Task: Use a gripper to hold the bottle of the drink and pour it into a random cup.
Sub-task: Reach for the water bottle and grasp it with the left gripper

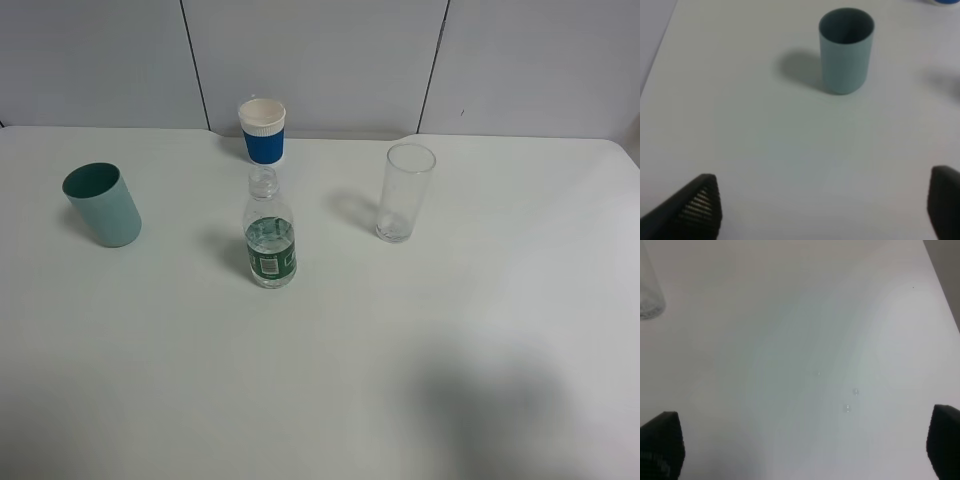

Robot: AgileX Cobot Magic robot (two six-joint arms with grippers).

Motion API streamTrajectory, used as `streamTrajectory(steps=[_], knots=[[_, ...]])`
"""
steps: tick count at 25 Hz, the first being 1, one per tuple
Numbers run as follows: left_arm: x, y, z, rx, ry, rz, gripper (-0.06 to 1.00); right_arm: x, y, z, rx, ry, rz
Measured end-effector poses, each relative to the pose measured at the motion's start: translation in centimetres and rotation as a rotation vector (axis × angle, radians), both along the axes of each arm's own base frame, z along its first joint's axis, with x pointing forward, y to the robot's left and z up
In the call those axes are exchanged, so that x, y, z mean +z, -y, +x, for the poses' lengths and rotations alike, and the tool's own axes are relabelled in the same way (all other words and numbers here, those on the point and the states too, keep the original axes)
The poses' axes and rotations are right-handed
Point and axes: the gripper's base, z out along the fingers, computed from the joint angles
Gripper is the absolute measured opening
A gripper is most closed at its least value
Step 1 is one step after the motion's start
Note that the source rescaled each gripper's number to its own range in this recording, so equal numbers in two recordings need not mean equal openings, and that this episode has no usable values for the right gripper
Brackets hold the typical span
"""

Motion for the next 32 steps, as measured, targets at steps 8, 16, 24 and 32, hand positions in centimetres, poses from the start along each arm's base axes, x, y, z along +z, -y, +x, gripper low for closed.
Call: streamTrajectory(steps=[8, 16, 24, 32], knots=[[0.00, 0.00, 0.00, 0.000, 0.000, 0.000, 0.60, 0.00, 0.00, 0.00, 0.000, 0.000, 0.000], [0.00, 0.00, 0.00, 0.000, 0.000, 0.000, 0.60, 0.00, 0.00, 0.00, 0.000, 0.000, 0.000], [0.00, 0.00, 0.00, 0.000, 0.000, 0.000, 0.60, 0.00, 0.00, 0.00, 0.000, 0.000, 0.000], [0.00, 0.00, 0.00, 0.000, 0.000, 0.000, 0.60, 0.00, 0.00, 0.00, 0.000, 0.000, 0.000]])
